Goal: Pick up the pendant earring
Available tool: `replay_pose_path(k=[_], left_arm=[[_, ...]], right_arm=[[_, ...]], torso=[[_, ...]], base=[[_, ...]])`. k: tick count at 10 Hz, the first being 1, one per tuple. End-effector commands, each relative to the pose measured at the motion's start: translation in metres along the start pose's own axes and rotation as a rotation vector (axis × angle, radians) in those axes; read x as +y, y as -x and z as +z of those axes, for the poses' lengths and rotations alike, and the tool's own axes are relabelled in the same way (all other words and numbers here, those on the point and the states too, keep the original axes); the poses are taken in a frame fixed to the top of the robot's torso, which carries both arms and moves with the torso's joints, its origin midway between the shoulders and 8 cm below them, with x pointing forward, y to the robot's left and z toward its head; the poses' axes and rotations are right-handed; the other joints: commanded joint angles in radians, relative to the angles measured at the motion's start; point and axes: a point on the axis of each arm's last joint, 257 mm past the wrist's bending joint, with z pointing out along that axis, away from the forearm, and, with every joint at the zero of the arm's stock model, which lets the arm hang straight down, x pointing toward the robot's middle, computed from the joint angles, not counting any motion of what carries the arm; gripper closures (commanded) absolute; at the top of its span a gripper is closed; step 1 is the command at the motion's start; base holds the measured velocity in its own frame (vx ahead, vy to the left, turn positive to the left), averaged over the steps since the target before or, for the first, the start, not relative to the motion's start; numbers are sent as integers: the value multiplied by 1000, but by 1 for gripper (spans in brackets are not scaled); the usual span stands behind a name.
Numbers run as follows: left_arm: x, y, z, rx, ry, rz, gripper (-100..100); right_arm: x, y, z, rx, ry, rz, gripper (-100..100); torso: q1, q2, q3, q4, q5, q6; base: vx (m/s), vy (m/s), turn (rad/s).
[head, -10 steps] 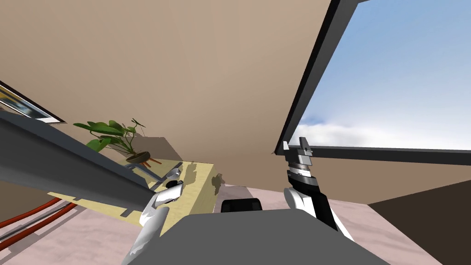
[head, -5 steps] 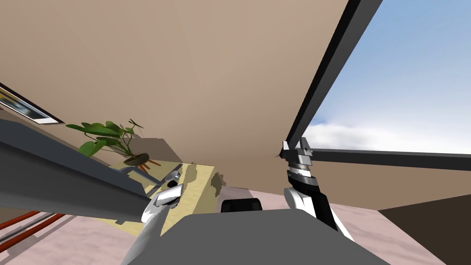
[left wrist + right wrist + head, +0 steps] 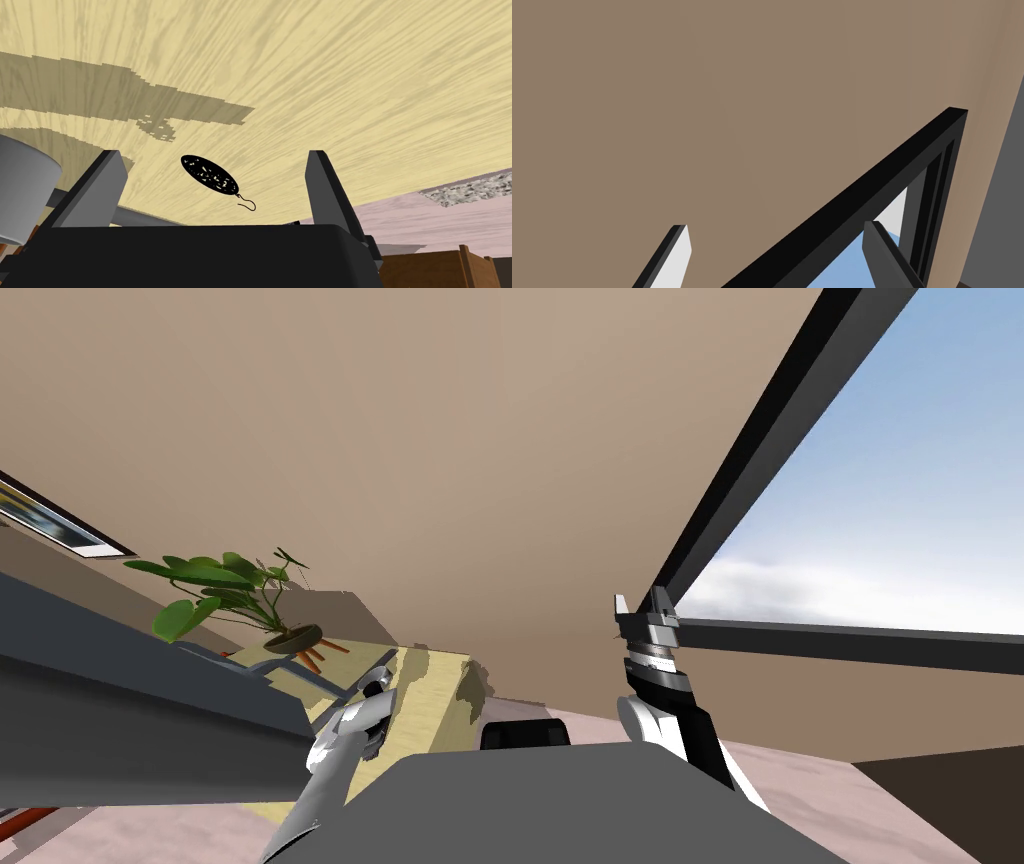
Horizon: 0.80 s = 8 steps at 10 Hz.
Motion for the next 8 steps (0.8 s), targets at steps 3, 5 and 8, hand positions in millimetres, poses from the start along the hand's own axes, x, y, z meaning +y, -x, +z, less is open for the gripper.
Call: replay_pose_path(k=[3,5,8], left_arm=[[26,0,5,5,107,13,-100],[23,1,4,4,93,11,0],[33,-6,17,3,90,18,-100]], right_arm=[[0,0,0,0,0,0,0],[0,0,0,0,0,0,0],[0,0,0,0,0,0,0]], torso=[[0,0,0,0,0,0],[-1,3,1,0,0,0],[-2,4,2,1,0,0]], base=[[73,56,19],[16,22,-2],[25,29,22]])
